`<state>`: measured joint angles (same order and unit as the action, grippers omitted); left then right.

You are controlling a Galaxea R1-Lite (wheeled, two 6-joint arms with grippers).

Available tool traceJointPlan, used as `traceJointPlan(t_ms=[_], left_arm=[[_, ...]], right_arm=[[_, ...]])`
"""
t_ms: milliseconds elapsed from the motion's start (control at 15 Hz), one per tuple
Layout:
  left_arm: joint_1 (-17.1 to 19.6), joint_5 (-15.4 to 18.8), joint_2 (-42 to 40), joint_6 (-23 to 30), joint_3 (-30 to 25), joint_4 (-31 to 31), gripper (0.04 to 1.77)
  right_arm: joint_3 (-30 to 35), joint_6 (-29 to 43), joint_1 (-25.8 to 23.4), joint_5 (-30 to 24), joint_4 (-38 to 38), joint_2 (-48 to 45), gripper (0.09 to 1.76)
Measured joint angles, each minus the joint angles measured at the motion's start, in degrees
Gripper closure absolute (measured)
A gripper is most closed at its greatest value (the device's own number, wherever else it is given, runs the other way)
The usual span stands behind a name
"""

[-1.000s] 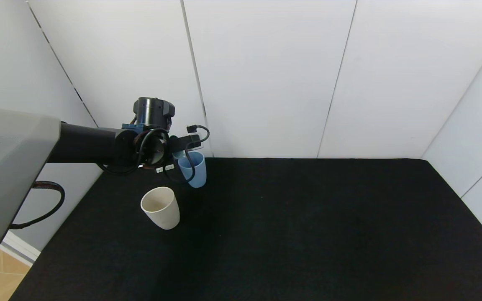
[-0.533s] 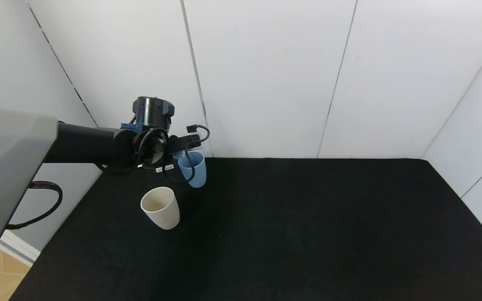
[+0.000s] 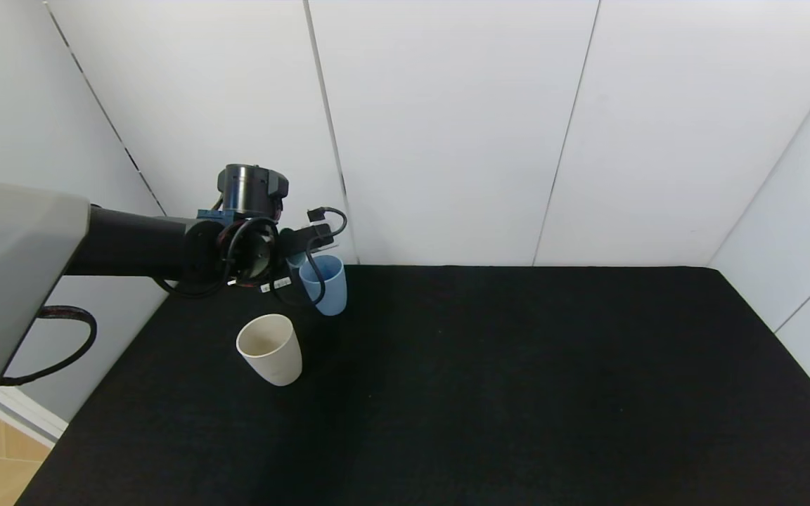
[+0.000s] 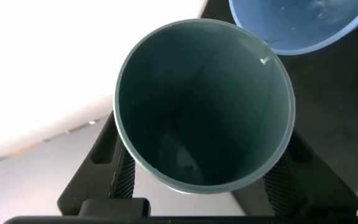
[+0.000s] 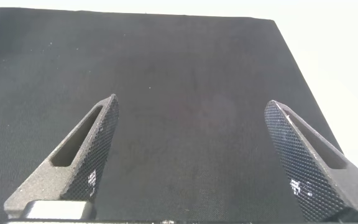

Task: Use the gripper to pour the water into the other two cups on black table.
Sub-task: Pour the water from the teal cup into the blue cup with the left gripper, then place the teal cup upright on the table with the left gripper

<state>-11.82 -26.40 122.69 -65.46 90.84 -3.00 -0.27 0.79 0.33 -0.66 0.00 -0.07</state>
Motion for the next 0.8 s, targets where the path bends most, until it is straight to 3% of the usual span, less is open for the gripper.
traceJointPlan(t_ms=[200,400,800], left_arm=[[0.91,0.59,-1.35,5.79,-1.10,0.20,0.66],[4.00,4.80,-4.50,12.24,-3.85,0.28,0.66],[6.35,8.58,-20.10,23.45,-17.09,0.20,0.66]], right_arm=[[0.00,0.00,0.00,-0.02,0.00,0.00,0.14],[0.00,-0.02,-0.02,-0.05,0.00,0.00,0.14],[0.00,-0.02,-0.02,0.00,0.00,0.00,0.14]])
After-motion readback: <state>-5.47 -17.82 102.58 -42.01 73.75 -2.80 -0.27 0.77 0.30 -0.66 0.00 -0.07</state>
